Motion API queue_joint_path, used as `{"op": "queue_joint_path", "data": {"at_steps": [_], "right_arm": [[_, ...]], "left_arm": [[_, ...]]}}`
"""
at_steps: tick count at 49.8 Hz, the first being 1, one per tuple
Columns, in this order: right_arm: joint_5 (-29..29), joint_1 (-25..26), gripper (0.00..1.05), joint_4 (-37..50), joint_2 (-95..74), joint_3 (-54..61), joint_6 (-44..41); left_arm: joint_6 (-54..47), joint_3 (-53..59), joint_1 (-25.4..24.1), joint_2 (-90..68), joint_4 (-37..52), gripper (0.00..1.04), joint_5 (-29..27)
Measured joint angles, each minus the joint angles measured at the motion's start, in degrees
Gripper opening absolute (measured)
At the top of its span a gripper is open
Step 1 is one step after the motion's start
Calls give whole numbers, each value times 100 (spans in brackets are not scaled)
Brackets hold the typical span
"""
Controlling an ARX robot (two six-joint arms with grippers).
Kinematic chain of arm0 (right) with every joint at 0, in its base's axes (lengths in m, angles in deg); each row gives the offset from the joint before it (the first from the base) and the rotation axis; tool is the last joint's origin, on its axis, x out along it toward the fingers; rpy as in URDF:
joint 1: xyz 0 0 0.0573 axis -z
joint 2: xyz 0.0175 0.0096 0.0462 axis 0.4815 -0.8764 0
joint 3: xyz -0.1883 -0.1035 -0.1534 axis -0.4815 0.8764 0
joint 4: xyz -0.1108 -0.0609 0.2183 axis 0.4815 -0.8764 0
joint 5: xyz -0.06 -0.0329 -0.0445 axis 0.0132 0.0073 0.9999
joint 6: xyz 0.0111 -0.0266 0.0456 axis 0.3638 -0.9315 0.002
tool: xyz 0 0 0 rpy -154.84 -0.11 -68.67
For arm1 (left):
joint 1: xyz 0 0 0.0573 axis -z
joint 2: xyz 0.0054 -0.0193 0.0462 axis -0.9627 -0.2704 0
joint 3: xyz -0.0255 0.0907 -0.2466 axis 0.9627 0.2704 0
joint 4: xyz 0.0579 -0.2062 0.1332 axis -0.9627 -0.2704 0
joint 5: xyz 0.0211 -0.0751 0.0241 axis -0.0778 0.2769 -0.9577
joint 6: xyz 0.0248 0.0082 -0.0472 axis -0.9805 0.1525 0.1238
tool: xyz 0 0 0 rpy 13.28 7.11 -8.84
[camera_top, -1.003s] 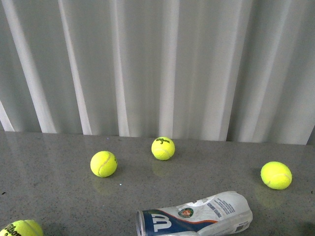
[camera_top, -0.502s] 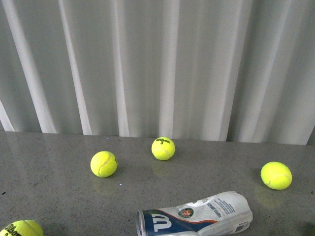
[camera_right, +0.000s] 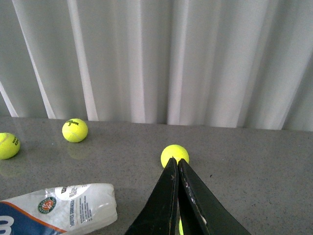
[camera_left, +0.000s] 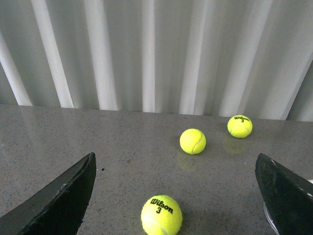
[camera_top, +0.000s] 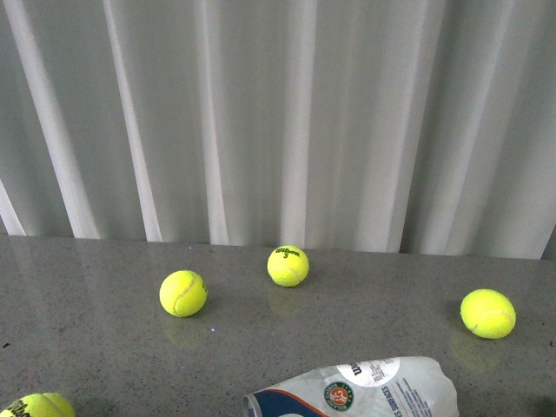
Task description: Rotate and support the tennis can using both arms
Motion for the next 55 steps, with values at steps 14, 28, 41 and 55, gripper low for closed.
{"op": "queue_joint_path", "data": {"at_steps": [14,28,41,55], "right_arm": [[-11,0,3,-962,787,-2,0],[-7,0,3,-1261,1224,-2,0],[-4,0,51,-1263,1228,-2,0],[-2,0,100,-1261,1233,-2,7]], "left_arm": [[0,0,0,0,0,98,0],[0,0,0,4,0,98,0],[0,0,0,7,0,98,0],[699,-1281,999,-2199,-1401,98,-2061]]}}
